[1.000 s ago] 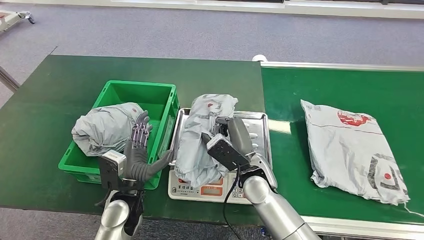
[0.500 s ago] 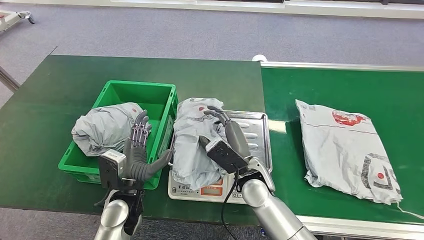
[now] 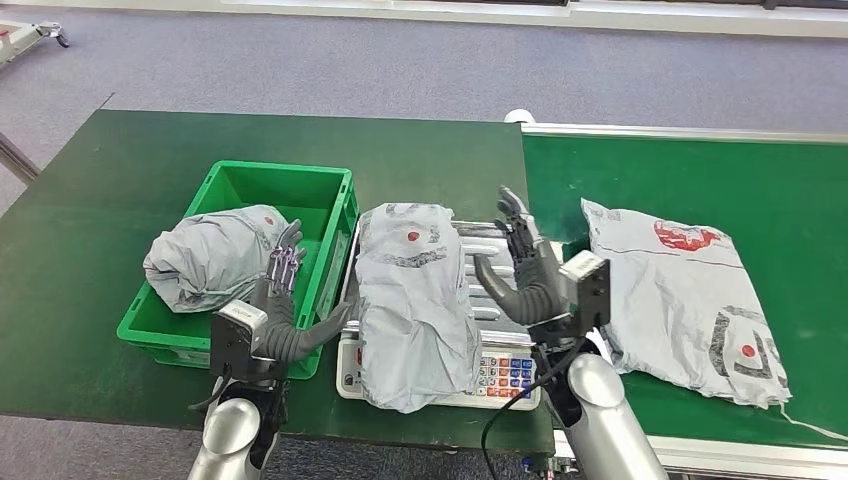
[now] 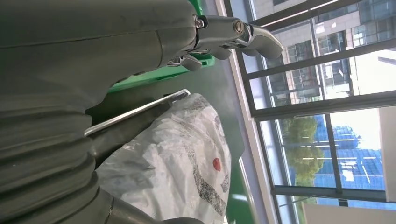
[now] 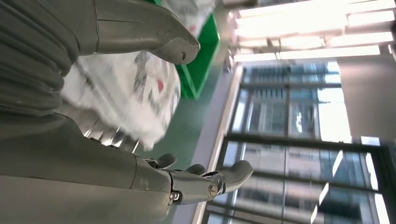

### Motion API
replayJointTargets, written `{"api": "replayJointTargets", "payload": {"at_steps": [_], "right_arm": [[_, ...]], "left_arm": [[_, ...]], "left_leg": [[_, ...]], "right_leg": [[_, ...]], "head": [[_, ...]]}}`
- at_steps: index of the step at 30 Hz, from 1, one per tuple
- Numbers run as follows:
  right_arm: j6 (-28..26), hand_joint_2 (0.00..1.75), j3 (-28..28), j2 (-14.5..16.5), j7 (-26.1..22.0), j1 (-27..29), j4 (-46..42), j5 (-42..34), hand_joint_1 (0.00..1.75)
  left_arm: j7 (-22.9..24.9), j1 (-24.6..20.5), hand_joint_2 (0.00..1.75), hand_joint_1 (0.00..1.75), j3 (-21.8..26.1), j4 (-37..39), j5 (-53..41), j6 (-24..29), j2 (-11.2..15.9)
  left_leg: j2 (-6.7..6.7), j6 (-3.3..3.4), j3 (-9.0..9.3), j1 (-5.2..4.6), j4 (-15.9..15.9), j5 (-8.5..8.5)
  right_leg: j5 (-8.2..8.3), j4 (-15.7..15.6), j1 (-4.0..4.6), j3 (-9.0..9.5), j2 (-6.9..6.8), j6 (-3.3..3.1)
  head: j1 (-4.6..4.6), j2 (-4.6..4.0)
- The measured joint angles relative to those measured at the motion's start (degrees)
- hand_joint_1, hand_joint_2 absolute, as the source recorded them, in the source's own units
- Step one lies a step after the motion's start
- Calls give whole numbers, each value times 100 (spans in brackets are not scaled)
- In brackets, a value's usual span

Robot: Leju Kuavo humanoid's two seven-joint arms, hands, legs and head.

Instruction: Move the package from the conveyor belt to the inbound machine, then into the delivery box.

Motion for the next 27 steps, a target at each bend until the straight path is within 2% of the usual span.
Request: {"api": "replayJointTargets", "payload": {"at_steps": [4,8,14,18,23,27], "right_arm": [[68,175,-508,-67,37,290,-39,-110,0],[553,175,-890,-92,73,499,92,-402,0],[796,175,-1077,-106,99,609,219,-555,0],[1137,175,-1157,-108,136,641,287,-784,0],[1210,175,-1218,-106,194,553,389,-758,0],[1275,175,-1222,-106,281,419,452,-704,0]], "left_arm": [[66,-34,175,0,-8,9,-200,-69,46],[115,-205,175,0,-90,88,-462,-131,104],[127,-337,175,0,-192,202,-588,-142,158],[135,-507,175,0,-352,330,-1111,-198,238],[190,-1111,175,0,-934,979,-2670,-403,474],[-99,-1884,175,0,-1630,1947,-3688,-645,690]], "left_leg": [[1,0,0,0,0,0],[2,0,1,0,0,1],[11,0,2,0,0,1],[9,0,0,0,0,1],[7,3,1,-2,2,4],[9,2,0,-2,4,12]], "right_leg": [[0,0,0,-2,1,0],[1,0,1,0,1,0],[2,0,1,-3,6,0],[2,0,1,-2,5,0],[7,0,-2,0,4,6],[19,0,-3,-1,5,11]], "head": [[0,0],[0,0],[0,0],[1,0],[1,0],[1,0]]}}
